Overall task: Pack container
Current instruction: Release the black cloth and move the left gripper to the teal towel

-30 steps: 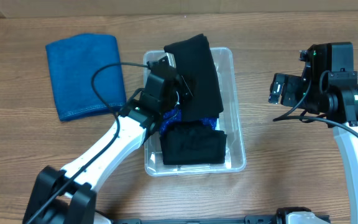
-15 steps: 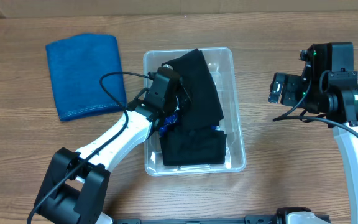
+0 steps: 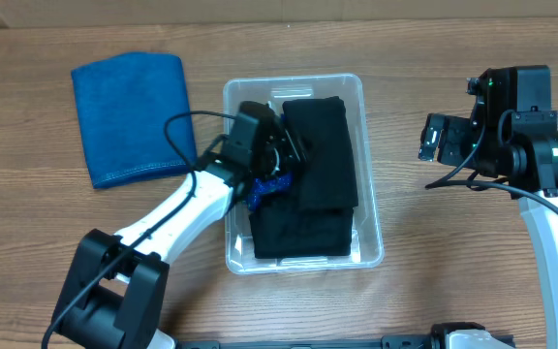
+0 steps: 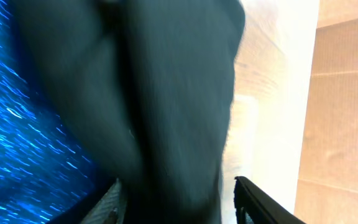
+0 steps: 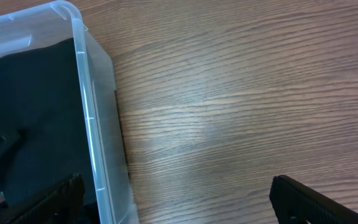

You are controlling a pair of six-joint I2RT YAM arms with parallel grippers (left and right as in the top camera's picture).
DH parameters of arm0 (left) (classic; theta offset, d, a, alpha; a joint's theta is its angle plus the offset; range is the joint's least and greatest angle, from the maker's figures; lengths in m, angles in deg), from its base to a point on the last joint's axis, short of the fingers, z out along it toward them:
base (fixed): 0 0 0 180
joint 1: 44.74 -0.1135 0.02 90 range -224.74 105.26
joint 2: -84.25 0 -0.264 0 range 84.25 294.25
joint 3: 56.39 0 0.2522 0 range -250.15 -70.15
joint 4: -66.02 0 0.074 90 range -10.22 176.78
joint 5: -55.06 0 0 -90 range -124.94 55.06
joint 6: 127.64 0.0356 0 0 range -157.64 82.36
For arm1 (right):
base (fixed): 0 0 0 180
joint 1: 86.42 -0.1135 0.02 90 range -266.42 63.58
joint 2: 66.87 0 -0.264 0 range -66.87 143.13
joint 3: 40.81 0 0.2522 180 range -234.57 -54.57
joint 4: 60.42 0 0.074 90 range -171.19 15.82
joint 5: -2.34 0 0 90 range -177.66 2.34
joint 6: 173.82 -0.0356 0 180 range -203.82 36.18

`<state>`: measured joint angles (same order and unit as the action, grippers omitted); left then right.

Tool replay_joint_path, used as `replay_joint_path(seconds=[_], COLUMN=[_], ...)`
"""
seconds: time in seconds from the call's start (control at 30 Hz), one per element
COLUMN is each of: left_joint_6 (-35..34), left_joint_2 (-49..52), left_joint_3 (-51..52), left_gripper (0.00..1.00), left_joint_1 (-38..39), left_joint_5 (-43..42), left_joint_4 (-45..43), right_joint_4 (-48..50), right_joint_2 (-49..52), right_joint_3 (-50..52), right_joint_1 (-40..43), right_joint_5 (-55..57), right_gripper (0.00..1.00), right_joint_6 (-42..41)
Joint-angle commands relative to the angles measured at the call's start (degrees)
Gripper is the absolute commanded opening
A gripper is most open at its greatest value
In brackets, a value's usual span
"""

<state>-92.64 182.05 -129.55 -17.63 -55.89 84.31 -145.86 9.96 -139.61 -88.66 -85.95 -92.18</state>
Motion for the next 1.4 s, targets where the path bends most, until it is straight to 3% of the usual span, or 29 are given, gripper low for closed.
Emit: replay_joint_path(seconds=[0.0, 0.13, 0.17, 0.2, 0.27, 0.33, 0.43, 0.53, 0.6, 0.77, 0.8, 0.83, 0.87, 0.93, 1.0, 1.03, 1.17, 1.27, 1.37], left_joint_6=[6.03, 16.55, 20.94, 25.51, 35.50, 38.07, 38.71, 38.27, 38.05, 38.34, 38.38, 38.36, 38.45, 41.24, 42.18, 42.18, 42.16, 42.42, 47.58], left_joint_2=[-2.21, -8.20, -9.22, -9.46, -9.11, -7.34, 0.50, 10.69, 15.34, 9.46, 7.26, 2.73, -0.48, -6.71, -12.98, -14.51, -13.94, -6.10, 3.34], left_joint_3=[-1.70, -6.03, -8.22, -10.25, -12.74, -12.72, -12.72, -12.72, -12.72, -16.85, -18.75, -22.58, -24.94, -29.18, -30.67, -30.67, -29.79, -29.38, -29.38], left_gripper=[0.51, 0.22, 0.07, 0.04, 0.04, 0.04, 0.04, 0.14, 0.14, 0.09, 0.11, 0.27, 0.56, 0.84, 0.96, 1.00, 1.00, 1.00, 1.00], left_joint_1=[-5.05, -5.01, -3.28, -1.22, 4.22, 6.88, 7.39, 5.86, 4.70, 2.32, 1.53, -0.24, -1.55, -5.16, -11.52, -14.53, -34.42, -47.98, -56.17], left_joint_5=[1.42, 5.09, 5.55, 7.26, 13.03, 17.09, 16.87, 16.39, 12.63, 12.59, 12.63, 14.16, 15.96, 18.93, 22.34, 22.93, 19.93, 14.23, 5.25], left_joint_4=[-0.26, 3.43, 4.55, 6.67, 12.48, 17.25, 22.53, 26.73, 27.80, 31.28, 33.27, 37.92, 41.16, 46.88, 50.05, 50.51, 51.28, 50.75, 47.54], right_joint_4=[0.00, 0.07, 0.31, 0.37, 0.50, 0.98, 1.53, 1.49, 1.44, 1.33, 1.31, 1.31, 1.31, 1.31, 1.29, 1.31, 1.31, 1.31, 1.31], right_joint_2=[-0.13, -0.13, -0.13, -0.13, -0.13, -0.09, -0.09, -0.09, -0.09, -0.09, -0.09, -0.09, -0.09, -0.09, -0.09, -0.09, -0.09, -0.09, -0.09], right_joint_3=[-0.09, -0.07, -0.04, -0.02, 0.37, 1.25, 2.23, 2.23, 2.23, 2.23, 2.23, 2.23, 2.23, 2.23, 2.23, 2.23, 2.23, 2.23, 2.23], right_joint_1=[0.11, 0.11, 0.11, 0.11, 0.11, 0.11, 0.11, 0.11, 0.11, 0.11, 0.11, 0.11, 0.11, 0.11, 0.11, 0.11, 0.11, 0.11, 0.11], right_joint_5=[0.04, 0.04, 0.04, 0.04, 0.04, 0.02, -0.35, -0.37, -0.37, -0.35, -0.35, -0.35, -0.35, -0.37, -0.57, -0.59, -0.59, -0.59, -0.59], right_gripper=[1.00, 1.00, 1.00, 1.00, 1.00, 1.00, 1.00, 1.00, 1.00, 1.00, 1.00, 1.00, 1.00, 1.00, 1.00, 1.00, 1.00, 1.00, 1.00], right_joint_6=[-0.26, -0.24, -0.24, -0.26, -0.24, -0.24, -0.24, -0.24, -0.24, -0.24, -0.24, -0.24, -0.24, -0.24, -0.26, -0.26, -0.28, -0.28, -0.26])
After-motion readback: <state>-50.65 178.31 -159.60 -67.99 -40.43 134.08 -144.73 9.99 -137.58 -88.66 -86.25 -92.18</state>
